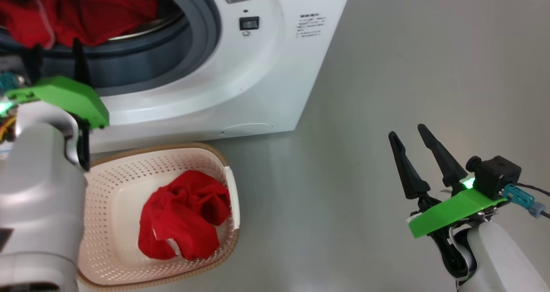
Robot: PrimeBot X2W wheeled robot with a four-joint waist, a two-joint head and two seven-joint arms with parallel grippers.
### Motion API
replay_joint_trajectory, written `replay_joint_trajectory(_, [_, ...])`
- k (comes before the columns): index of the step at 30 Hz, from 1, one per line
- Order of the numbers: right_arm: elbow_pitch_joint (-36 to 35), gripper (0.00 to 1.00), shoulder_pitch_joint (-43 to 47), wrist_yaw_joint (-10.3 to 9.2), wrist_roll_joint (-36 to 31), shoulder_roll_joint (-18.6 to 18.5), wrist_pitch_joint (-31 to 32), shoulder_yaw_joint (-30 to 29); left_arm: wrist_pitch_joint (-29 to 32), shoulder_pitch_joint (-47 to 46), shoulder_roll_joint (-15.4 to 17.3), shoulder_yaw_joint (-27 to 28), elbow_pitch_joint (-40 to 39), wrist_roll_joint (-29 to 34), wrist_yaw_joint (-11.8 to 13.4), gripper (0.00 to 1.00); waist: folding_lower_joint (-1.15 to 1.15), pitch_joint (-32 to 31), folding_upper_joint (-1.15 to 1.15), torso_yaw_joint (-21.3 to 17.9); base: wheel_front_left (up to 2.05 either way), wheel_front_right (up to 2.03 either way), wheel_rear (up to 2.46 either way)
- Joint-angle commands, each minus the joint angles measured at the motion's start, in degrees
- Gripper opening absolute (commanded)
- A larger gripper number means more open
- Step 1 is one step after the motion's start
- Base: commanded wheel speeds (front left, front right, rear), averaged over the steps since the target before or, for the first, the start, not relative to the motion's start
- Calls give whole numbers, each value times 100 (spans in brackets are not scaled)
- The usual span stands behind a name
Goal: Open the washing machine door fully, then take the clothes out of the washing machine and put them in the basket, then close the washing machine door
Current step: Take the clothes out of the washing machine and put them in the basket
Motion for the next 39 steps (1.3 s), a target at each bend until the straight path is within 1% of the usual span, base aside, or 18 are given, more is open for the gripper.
replay_joint_trajectory(1, [-142, 100, -36, 9, -54, -2, -69, 138, -12, -163, 308, 96, -47, 49, 83, 100, 0, 101, 0, -105, 0, 0, 0])
replay_joint_trajectory(7, [-146, 100, -183, 9, -55, 50, -69, 294, 25, -698, 528, 13, 601, 143, 286, 100, 0, 256, 0, -280, 0, 0, 0])
replay_joint_trajectory(12, [-152, 100, -288, 9, -61, 87, -69, 450, 41, -1033, 740, -38, 920, 180, 391, 100, 0, 388, 0, -424, 0, 0, 0])
replay_joint_trajectory(18, [-161, 100, -368, 9, -52, 142, -69, 584, 58, -1255, 1038, -87, 1100, 220, 564, 100, 0, 505, 0, -602, 0, 0, 0])
replay_joint_trajectory(32, [-204, 100, -507, 9, -8, 240, -69, 742, 276, -1448, 1483, -254, 1248, 272, 737, 100, 0, 761, 0, -921, 0, 0, 0])
replay_joint_trajectory(33, [-206, 100, -511, 9, -8, 236, -69, 746, 289, -1456, 1501, -270, 1252, 279, 760, 69, 0, 772, 0, -929, 0, 0, 0])
replay_joint_trajectory(34, [-210, 100, -513, 9, -8, 232, -69, 745, 312, -1465, 1513, -290, 1256, 289, 781, 41, 0, 783, 0, -933, 0, 0, 0])
replay_joint_trajectory(35, [-210, 100, -513, 9, -8, 232, -69, 745, 312, -1465, 1513, -290, 1256, 289, 781, 41, 0, 783, 0, -933, 0, 0, 0])
replay_joint_trajectory(36, [-213, 100, -513, 9, -9, 230, -69, 739, 326, -1475, 1519, -298, 1259, 286, 795, 13, 0, 794, 0, -935, 0, 0, 0])
replay_joint_trajectory(37, [-218, 100, -513, 9, -11, 228, -69, 730, 332, -1485, 1523, -302, 1262, 278, 812, 0, 0, 804, 0, -931, 0, 0, 0])
replay_joint_trajectory(39, [-223, 100, -510, 9, -16, 224, -69, 706, 322, -1499, 1509, -322, 1266, 270, 833, 0, 0, 814, 0, -913, 0, 0, 0])
